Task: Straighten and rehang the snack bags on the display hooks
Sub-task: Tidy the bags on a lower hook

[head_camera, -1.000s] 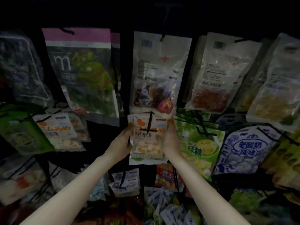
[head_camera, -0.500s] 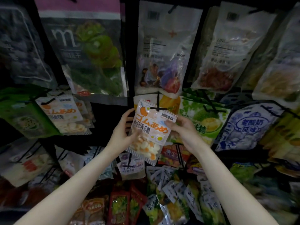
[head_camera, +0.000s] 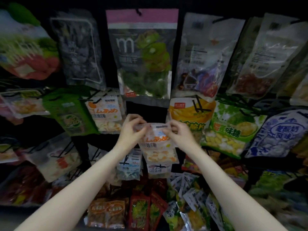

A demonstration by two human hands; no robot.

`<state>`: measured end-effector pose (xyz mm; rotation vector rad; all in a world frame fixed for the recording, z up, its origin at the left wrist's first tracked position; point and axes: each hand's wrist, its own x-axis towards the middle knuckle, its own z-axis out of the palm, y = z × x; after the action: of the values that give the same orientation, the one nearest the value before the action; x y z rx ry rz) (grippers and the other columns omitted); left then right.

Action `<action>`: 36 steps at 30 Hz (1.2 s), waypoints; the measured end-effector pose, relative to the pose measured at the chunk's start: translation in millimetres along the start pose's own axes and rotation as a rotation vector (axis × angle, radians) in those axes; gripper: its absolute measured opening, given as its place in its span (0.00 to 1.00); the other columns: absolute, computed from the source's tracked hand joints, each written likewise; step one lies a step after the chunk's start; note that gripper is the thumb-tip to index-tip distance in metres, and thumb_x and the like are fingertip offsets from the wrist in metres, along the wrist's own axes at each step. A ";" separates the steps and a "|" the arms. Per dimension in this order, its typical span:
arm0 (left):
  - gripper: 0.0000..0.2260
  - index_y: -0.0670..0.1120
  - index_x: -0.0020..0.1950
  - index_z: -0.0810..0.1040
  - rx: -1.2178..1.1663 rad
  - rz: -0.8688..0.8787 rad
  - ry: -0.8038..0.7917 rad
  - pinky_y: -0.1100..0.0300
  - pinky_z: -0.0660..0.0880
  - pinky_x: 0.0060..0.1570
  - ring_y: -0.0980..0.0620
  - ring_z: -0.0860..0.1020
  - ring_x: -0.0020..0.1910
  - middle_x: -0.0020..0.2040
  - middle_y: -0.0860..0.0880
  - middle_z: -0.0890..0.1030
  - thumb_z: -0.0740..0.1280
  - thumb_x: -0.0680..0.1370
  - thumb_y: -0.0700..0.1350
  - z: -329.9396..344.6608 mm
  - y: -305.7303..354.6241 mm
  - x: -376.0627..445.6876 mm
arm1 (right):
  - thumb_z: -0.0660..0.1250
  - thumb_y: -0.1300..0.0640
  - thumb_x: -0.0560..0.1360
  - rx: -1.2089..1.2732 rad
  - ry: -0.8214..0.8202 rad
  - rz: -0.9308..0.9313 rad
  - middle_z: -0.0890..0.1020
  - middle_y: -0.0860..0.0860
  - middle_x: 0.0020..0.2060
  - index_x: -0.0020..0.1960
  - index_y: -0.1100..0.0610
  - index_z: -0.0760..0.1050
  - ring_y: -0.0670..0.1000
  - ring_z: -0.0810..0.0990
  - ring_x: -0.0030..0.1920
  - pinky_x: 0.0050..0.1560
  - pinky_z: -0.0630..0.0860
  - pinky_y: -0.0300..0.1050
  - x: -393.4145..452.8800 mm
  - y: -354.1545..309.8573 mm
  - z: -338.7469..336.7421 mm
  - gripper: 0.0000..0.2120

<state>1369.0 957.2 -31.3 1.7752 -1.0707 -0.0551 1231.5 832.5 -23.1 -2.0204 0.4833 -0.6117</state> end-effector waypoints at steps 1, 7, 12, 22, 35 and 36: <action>0.03 0.47 0.42 0.77 -0.055 -0.044 0.018 0.70 0.68 0.44 0.58 0.74 0.45 0.47 0.48 0.75 0.69 0.75 0.45 -11.5 -3.9 -0.4 | 0.65 0.60 0.76 -0.013 -0.008 -0.032 0.69 0.56 0.30 0.34 0.55 0.66 0.61 0.76 0.36 0.35 0.63 0.44 6.6 -6.9 13.6 0.14; 0.05 0.43 0.45 0.81 -0.164 -0.271 0.239 0.68 0.70 0.37 0.54 0.77 0.42 0.41 0.49 0.81 0.72 0.72 0.43 -90.0 -28.6 5.1 | 0.64 0.60 0.77 0.072 -0.032 -0.062 0.73 0.45 0.29 0.34 0.51 0.69 0.39 0.74 0.33 0.35 0.66 0.38 47.0 -55.7 91.9 0.14; 0.02 0.48 0.42 0.78 -0.175 -0.309 0.379 0.58 0.72 0.45 0.50 0.77 0.47 0.43 0.49 0.79 0.71 0.73 0.43 -136.3 -48.9 22.8 | 0.64 0.56 0.78 0.093 0.003 -0.020 0.77 0.46 0.36 0.39 0.52 0.73 0.46 0.78 0.43 0.43 0.71 0.41 81.4 -86.4 139.9 0.09; 0.05 0.47 0.48 0.77 -0.183 -0.366 0.278 0.57 0.72 0.43 0.48 0.77 0.48 0.48 0.46 0.77 0.66 0.76 0.37 -141.5 -57.5 58.6 | 0.63 0.56 0.78 0.167 0.167 0.193 0.82 0.62 0.47 0.49 0.64 0.79 0.60 0.80 0.50 0.47 0.75 0.50 119.3 -81.9 154.9 0.11; 0.11 0.46 0.56 0.79 0.248 -0.301 0.347 0.49 0.64 0.61 0.42 0.71 0.61 0.58 0.42 0.78 0.65 0.75 0.39 -131.6 -75.2 68.9 | 0.62 0.56 0.78 0.077 0.186 0.235 0.83 0.56 0.46 0.49 0.60 0.79 0.55 0.81 0.48 0.52 0.77 0.53 122.9 -74.7 161.2 0.10; 0.12 0.47 0.57 0.78 0.296 -0.282 0.386 0.48 0.62 0.60 0.41 0.68 0.63 0.61 0.42 0.75 0.66 0.75 0.38 -126.6 -72.5 69.6 | 0.62 0.56 0.78 0.027 0.196 0.249 0.82 0.55 0.47 0.50 0.59 0.79 0.54 0.80 0.48 0.51 0.77 0.52 122.9 -74.4 160.3 0.09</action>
<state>1518.4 1008.7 2.9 2.0859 -0.5674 0.2763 1431.9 907.8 -0.4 -1.8463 0.8247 -0.6601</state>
